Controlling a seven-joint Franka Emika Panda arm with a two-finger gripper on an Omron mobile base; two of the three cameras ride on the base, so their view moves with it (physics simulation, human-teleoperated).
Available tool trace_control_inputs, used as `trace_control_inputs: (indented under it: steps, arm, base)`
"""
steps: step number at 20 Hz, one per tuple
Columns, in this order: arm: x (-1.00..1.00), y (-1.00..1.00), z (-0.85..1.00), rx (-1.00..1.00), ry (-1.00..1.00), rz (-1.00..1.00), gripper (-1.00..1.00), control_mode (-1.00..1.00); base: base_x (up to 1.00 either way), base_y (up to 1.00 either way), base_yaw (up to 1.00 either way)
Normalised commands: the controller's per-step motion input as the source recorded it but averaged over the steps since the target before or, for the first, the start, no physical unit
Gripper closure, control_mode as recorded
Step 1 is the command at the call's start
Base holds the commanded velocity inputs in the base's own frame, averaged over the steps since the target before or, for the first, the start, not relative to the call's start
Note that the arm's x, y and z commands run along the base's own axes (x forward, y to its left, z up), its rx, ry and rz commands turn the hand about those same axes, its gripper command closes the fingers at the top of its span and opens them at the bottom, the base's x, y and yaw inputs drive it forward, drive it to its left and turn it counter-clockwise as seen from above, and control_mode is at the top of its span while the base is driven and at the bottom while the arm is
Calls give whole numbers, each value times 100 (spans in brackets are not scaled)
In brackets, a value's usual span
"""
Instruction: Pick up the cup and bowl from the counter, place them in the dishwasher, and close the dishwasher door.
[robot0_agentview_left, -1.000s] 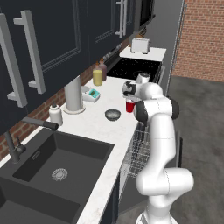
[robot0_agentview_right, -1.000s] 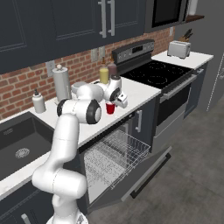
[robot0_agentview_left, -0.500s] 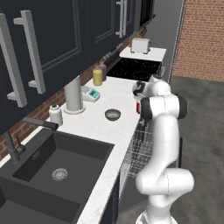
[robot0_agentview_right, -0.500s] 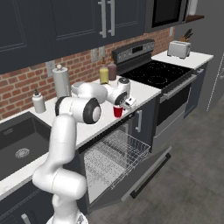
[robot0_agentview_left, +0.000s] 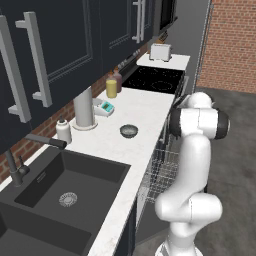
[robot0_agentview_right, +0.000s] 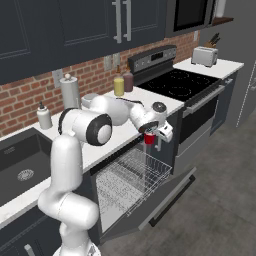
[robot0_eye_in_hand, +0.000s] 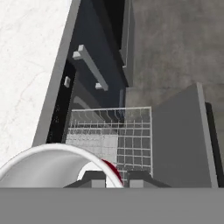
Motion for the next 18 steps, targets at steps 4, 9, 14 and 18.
trace_control_inputs:
  steps: [4, 9, 14, 18]
  arm:
    - [-87, -54, -32, 13, -12, 0, 100, -100]
    - [-41, -8, -49, 17, -8, 0, 100, -100]
    - [-1, 0, -64, 18, 0, 0, 100, -100]
    - [8, 0, -62, 15, 0, 0, 100, -100]
  base:
    - [0, 0, 0]
    - [0, 0, 0]
    - [0, 0, 0]
    - [0, 0, 0]
